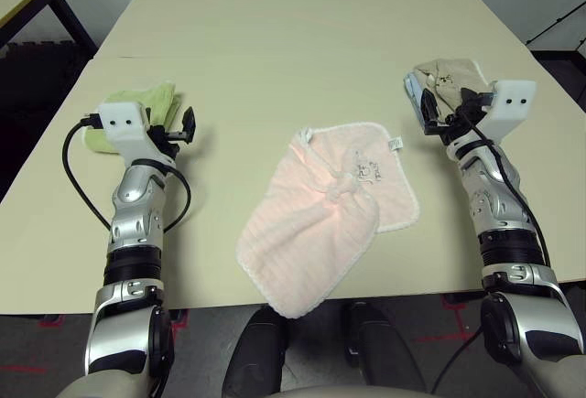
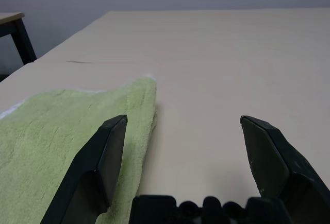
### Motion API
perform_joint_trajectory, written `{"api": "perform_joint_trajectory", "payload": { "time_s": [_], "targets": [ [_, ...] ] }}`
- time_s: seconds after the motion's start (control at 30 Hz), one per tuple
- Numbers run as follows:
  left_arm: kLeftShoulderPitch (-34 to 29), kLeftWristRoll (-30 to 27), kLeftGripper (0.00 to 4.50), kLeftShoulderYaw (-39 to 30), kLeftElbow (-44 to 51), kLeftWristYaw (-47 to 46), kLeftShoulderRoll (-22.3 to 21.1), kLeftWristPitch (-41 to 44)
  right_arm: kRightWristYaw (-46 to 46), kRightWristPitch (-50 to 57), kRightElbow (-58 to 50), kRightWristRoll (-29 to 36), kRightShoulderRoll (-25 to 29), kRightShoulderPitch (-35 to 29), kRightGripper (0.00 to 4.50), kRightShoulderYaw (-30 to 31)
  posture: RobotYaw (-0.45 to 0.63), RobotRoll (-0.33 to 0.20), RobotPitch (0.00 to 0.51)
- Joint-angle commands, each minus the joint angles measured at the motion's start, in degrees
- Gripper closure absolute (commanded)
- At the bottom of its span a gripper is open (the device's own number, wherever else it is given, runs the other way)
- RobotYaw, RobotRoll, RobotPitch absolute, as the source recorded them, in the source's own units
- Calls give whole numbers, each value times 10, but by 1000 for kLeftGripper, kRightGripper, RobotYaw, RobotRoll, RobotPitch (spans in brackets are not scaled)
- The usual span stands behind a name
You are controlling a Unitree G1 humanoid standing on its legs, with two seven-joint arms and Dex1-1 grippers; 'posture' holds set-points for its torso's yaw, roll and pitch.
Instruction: Fold the towel and set it aside.
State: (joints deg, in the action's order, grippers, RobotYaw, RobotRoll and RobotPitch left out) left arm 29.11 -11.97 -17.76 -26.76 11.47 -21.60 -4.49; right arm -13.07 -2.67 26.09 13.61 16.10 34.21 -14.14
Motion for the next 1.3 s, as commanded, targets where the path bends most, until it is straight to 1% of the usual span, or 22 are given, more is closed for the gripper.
{"api": "perform_joint_trajectory", "payload": {
  "time_s": [0.03,0.23,0.4,0.57,0.63,0.67,0.73,0.77,0.83,0.87,0.9,0.93,1.0,1.1,1.2,1.27,1.3],
  "targets": [
    [-10,2,38,11,16,5,9,-2,4,-1,-4,1,2,-9,43,-5,79,0,142],
    [0,4,38,20,10,13,12,-4,13,9,-37,0,-5,-18,43,-1,62,0,134],
    [13,0,38,21,-8,26,4,-3,4,18,-55,-1,-4,-26,43,7,70,0,135],
    [26,-9,38,19,-28,62,-11,3,-12,24,-49,-1,6,-21,43,10,82,0,143],
    [36,-15,38,19,-49,96,-26,1,-18,28,-49,-2,4,-14,43,16,102,0,157],
    [42,-35,38,14,-54,130,-33,15,-19,32,-51,-4,3,-11,43,20,108,0,158],
    [69,-56,38,24,-90,241,-79,47,-43,50,-56,4,9,-3,43,28,108,0,172],
    [84,-50,38,35,-116,282,-103,50,-57,61,-60,7,15,0,43,32,108,0,172],
    [117,-22,38,57,-184,336,-145,35,-87,83,-57,12,35,10,43,35,104,0,181],
    [133,-14,38,67,-212,372,-165,33,-107,95,-50,17,49,21,43,35,93,0,176],
    [147,-12,38,74,-230,398,-175,35,-125,106,-41,22,62,30,43,34,86,0,175],
    [156,-12,38,79,-242,415,-179,35,-139,112,-33,26,72,37,43,32,83,0,176],
    [169,-9,38,94,-250,468,-186,41,-200,139,-4,32,104,55,43,44,79,0,182],
    [167,-9,38,109,-232,510,-184,57,-257,156,37,34,139,78,43,47,85,0,180],
    [160,2,38,131,-227,553,-185,47,-332,177,108,6,173,133,43,88,87,0,198],
    [159,6,38,138,-225,560,-183,44,-358,171,151,-17,188,158,43,109,89,0,198],
    [159,9,38,143,-225,570,-185,40,-371,174,180,-32,192,181,43,123,84,0,199]
  ]
}}
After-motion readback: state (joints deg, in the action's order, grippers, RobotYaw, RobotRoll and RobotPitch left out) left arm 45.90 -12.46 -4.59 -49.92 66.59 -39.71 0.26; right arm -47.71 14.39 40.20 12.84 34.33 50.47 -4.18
